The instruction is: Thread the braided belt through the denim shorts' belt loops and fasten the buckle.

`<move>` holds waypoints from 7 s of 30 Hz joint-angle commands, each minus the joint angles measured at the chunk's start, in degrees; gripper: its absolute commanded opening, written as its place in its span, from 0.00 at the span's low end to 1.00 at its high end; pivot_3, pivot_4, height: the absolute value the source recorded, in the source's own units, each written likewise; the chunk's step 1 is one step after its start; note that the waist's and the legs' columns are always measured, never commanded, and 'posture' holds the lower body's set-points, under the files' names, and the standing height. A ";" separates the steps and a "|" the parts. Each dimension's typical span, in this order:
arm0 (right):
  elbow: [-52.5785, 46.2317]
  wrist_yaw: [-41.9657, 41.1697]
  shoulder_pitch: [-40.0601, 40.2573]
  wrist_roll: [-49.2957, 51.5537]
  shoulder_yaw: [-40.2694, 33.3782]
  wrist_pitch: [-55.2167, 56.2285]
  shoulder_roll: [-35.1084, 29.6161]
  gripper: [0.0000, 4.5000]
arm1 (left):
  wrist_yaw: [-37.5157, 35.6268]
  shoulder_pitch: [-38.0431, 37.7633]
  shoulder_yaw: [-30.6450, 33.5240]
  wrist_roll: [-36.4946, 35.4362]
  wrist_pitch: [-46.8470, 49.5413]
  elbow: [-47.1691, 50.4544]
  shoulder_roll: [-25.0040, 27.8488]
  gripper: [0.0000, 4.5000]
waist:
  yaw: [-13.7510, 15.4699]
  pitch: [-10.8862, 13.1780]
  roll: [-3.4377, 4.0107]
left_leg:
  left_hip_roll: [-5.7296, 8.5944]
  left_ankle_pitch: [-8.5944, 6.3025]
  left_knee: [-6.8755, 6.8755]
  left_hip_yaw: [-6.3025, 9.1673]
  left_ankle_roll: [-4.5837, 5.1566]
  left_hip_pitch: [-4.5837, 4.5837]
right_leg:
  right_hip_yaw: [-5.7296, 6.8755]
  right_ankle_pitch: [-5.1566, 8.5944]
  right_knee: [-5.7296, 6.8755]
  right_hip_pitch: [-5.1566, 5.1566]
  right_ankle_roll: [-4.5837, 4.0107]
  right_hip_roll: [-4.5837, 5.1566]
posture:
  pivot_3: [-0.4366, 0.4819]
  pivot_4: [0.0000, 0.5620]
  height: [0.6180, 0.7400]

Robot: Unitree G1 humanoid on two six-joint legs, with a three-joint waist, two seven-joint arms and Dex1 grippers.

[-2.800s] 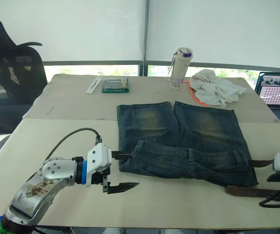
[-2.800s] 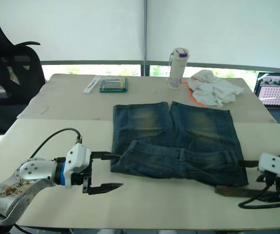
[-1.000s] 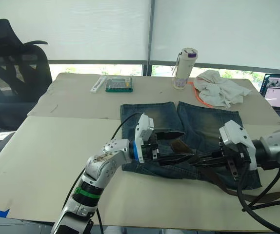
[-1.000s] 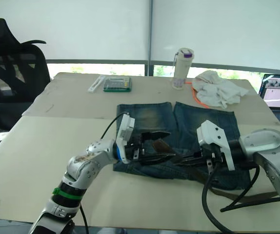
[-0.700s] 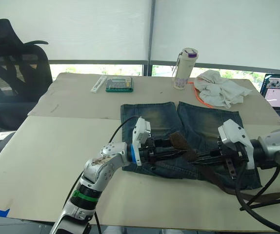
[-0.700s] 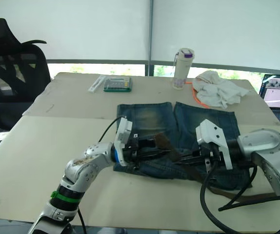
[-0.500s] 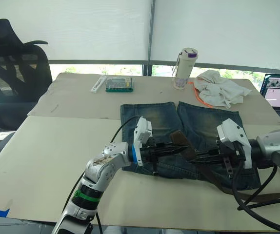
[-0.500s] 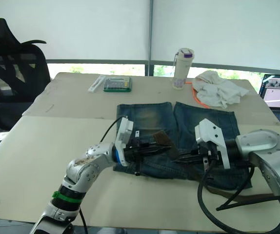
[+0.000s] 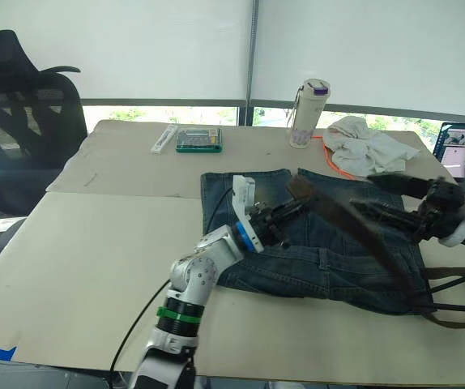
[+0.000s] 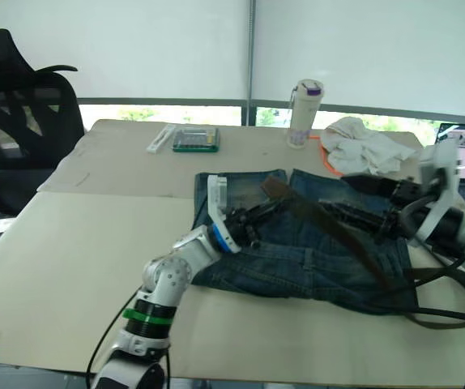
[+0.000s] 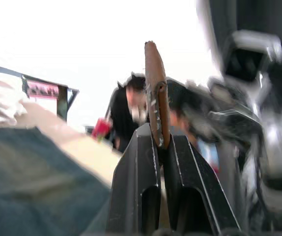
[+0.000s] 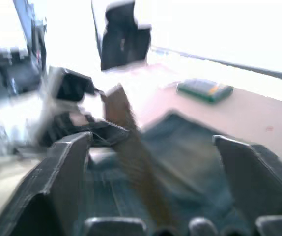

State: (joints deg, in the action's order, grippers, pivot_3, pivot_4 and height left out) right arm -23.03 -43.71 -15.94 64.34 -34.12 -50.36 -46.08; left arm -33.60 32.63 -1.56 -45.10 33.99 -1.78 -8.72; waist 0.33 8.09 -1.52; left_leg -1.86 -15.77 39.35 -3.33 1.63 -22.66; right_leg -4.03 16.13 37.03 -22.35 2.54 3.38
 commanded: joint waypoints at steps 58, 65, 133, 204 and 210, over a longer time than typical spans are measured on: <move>-7.82 34.08 9.81 5.65 18.66 28.58 40.87 0.00 | 10.63 -1.02 0.01 -12.26 5.03 4.75 -0.18 0.46 | -1.00 -0.07 0.12 | 0.27 0.09 0.43 0.25 0.09 -0.71 | 0.03 -0.18 -0.07 -0.41 0.34 0.02 | 0.48 0.27 1.00; -0.52 31.55 15.29 10.37 3.46 23.86 22.57 0.00 | -3.59 -4.60 -10.98 0.59 4.80 15.51 18.89 0.98 | -0.99 -0.06 0.15 | 0.49 0.08 0.34 0.24 0.11 -0.67 | 0.01 -0.18 -0.15 -0.38 0.34 0.06 | 0.48 0.27 1.00; 42.78 -5.37 19.11 -14.36 -16.21 -0.50 -8.35 0.00 | -35.42 7.04 -5.26 9.66 -1.44 20.60 46.80 0.99 | -0.26 0.00 0.66 | 0.30 0.02 0.36 0.13 0.38 -0.49 | -0.11 -0.14 -0.44 0.02 0.36 -0.01 | 0.48 0.27 1.00; 18.77 6.55 20.68 22.30 -10.02 -8.98 18.14 0.00 | -11.41 13.57 -6.94 2.74 11.75 -20.23 -6.11 0.99 | -1.07 -0.04 0.76 | 0.79 0.02 0.39 0.52 0.41 -0.68 | -0.17 -0.12 -0.31 -0.09 0.49 0.11 | 0.48 0.27 1.00; 15.77 8.02 20.09 23.54 -7.14 -7.43 19.29 0.00 | -11.52 10.31 -6.92 0.33 14.35 -15.26 -2.85 0.99 | -1.07 -0.05 0.76 | 0.79 0.02 0.39 0.53 0.41 -0.68 | -0.18 -0.12 -0.31 -0.08 0.49 0.11 | 0.48 0.27 1.00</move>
State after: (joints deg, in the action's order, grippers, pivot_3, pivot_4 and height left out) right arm -4.26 -35.85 4.99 86.13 -41.48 -59.46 -27.19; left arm -44.54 43.56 -8.43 -43.05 47.79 -19.90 -6.76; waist -0.74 8.04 -0.76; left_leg -1.06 -15.75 39.75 -2.79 2.03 -23.33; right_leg -4.20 16.02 36.73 -22.43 3.02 3.50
